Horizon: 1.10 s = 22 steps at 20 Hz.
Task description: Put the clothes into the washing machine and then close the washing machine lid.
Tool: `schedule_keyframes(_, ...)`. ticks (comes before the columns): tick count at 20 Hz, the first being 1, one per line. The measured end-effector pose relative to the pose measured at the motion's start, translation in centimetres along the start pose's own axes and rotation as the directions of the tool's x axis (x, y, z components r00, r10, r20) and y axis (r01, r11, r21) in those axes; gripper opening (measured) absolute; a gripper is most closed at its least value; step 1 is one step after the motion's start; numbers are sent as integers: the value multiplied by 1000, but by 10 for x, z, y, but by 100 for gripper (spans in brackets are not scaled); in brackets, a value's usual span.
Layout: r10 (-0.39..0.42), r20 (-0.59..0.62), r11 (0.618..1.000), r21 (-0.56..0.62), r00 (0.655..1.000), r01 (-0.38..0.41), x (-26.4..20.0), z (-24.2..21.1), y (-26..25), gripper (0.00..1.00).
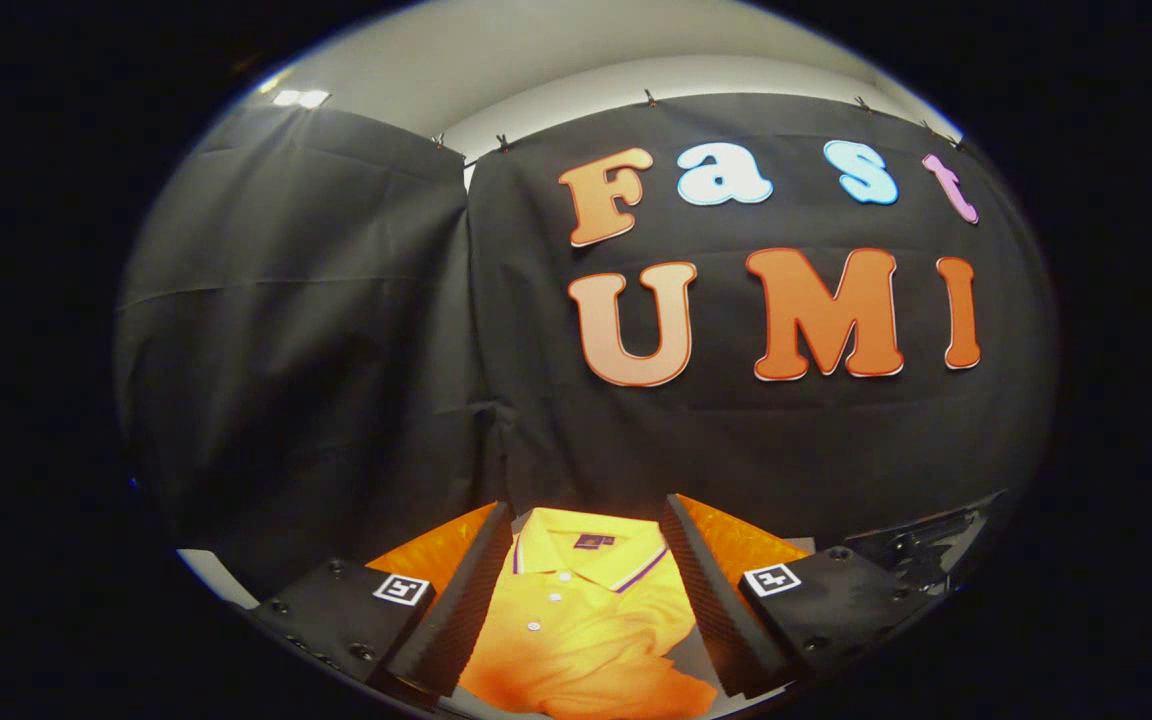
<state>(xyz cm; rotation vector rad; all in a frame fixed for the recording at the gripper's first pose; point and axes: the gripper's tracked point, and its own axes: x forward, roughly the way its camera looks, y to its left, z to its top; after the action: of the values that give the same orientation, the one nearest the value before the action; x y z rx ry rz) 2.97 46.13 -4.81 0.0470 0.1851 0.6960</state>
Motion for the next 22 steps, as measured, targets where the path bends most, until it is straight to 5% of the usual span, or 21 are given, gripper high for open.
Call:
schedule_keyframes(5,20,-86,1000,-13,996,-22,33,-30,26,98)
schedule_keyframes(12,-58,-283,995,63,957,79,60,-94,15,98)
schedule_keyframes(22,-100,-399,989,64,911,136,65,-135,18,99)
